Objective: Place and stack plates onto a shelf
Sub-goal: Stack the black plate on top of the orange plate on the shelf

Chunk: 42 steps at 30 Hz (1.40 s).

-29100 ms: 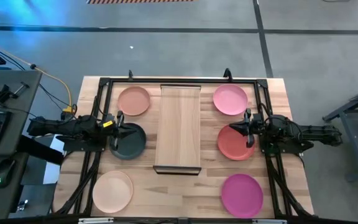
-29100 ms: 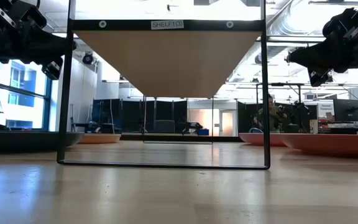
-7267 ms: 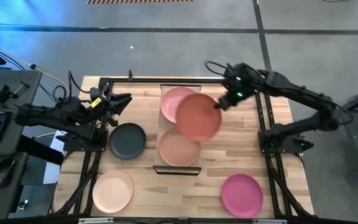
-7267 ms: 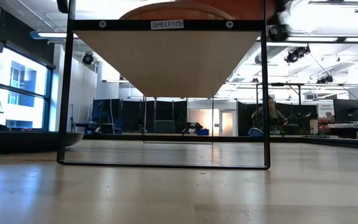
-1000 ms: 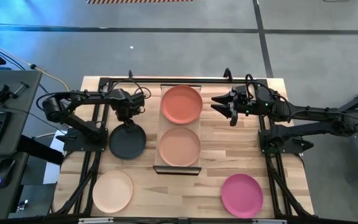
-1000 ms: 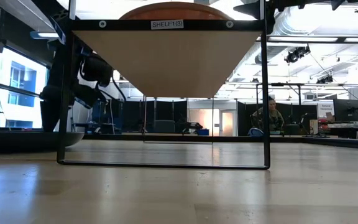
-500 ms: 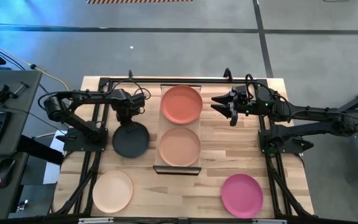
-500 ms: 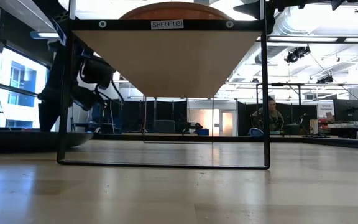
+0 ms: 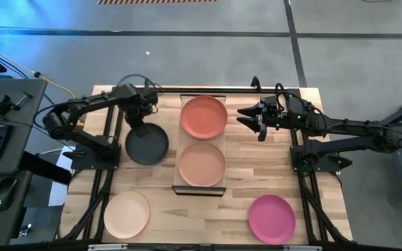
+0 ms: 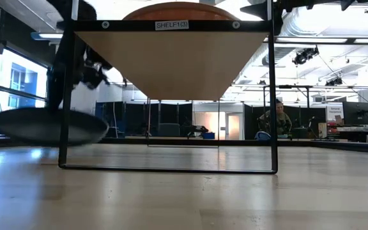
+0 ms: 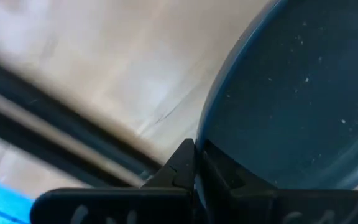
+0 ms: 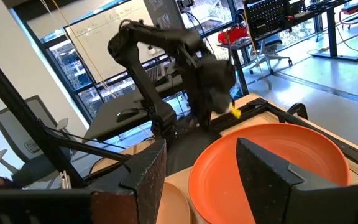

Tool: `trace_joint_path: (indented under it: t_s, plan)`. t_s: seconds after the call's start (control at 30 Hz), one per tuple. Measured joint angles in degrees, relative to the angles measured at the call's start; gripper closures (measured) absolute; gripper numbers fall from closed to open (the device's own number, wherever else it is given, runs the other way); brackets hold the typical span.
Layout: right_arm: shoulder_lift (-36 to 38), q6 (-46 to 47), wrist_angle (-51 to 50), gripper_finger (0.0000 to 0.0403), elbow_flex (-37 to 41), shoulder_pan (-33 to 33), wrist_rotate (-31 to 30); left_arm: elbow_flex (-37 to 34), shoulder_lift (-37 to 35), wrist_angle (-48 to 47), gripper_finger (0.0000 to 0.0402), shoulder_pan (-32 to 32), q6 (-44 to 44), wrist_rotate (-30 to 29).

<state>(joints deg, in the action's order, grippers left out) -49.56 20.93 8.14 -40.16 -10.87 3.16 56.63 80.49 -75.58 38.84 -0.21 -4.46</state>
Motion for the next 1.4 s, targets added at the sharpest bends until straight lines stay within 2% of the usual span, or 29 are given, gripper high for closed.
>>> trace_joint_path:
  t_s: [0.27,0.63,0.87,1.03,1.17,1.23,1.4]
  plan:
    - [0.0,0.0,-2.04,0.0226,0.0,0.02,0.0,14.66,-2.11,-13.62,0.0401,3.64,2.92,-1.52]
    - [0.0,0.0,-2.4,0.0226,0.0,0.02,0.02,26.5,-5.53,-14.51,0.0401,4.43,1.19,1.04]
    - [0.0,0.02,-2.4,0.0226,0.0,0.02,0.04,36.02,-5.84,-14.46,0.0401,4.92,-2.58,-6.76]
    - [0.0,0.02,-2.4,0.0226,0.0,0.02,0.07,41.55,-5.38,-14.49,0.0401,8.41,-2.81,-2.48]
    - [0.0,0.0,-2.4,0.0226,0.0,0.02,0.07,47.02,-3.46,-13.08,0.0401,12.26,-3.68,4.35]
    - [0.0,0.0,-2.38,0.0226,0.0,0.02,0.07,49.78,-1.53,-13.32,0.0401,13.4,-3.7,5.78]
    - [0.0,0.0,-2.38,0.0226,0.0,0.02,0.07,54.39,5.71,-13.58,0.0402,10.48,-5.49,10.49]
